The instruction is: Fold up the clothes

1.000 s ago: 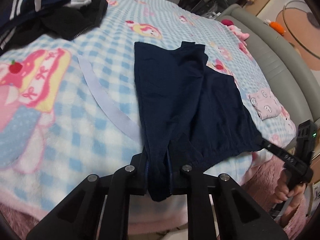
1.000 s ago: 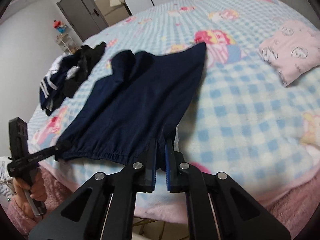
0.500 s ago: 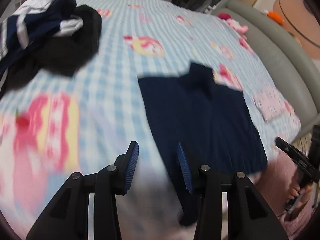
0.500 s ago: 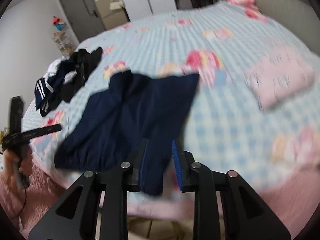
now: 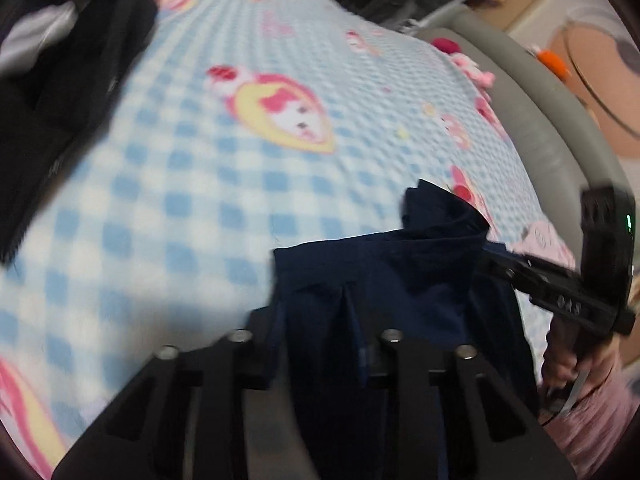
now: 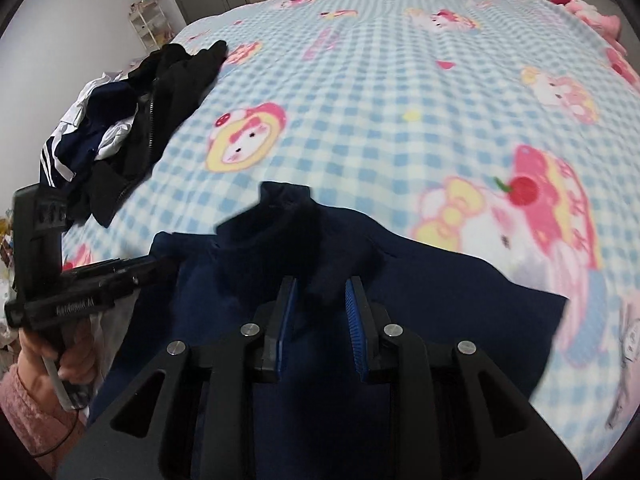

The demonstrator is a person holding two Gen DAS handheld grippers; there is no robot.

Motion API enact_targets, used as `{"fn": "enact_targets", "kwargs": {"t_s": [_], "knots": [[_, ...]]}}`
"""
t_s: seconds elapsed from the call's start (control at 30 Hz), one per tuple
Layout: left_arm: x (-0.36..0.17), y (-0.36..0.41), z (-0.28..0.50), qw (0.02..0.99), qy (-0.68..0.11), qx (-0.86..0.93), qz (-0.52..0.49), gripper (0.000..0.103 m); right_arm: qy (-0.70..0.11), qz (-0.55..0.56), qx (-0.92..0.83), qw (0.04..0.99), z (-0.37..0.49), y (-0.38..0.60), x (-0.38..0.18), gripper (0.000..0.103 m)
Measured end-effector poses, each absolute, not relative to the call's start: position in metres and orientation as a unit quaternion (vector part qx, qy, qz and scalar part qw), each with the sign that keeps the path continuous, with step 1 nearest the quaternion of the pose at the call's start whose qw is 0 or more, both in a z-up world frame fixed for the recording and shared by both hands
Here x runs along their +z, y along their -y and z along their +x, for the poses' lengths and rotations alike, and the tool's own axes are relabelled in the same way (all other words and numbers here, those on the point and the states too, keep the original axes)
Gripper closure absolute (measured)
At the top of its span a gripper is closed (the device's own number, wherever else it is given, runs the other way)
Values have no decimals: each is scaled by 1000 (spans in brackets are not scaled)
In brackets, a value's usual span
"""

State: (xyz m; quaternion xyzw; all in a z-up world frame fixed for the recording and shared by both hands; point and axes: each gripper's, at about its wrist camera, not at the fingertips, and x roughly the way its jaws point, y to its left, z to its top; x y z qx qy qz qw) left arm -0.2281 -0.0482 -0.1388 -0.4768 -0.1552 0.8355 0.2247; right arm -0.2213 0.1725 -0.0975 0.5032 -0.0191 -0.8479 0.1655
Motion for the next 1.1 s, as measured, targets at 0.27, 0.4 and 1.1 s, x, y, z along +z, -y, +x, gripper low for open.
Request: {"fn": "enact_targets", "kwargs": {"t_s": [0.27, 0.4, 1.1], "knots": [[-98, 97, -212, 136, 136, 877, -440, 97, 8, 490, -853, 181, -235, -143, -94, 78], [-97, 105, -210, 111, 105, 877, -455, 94, 13, 489, -853, 182, -246, -132, -96, 78], [-122, 124, -244, 114, 144, 875, -448, 95, 13, 454, -870, 193, -302, -116, -115, 100]]}}
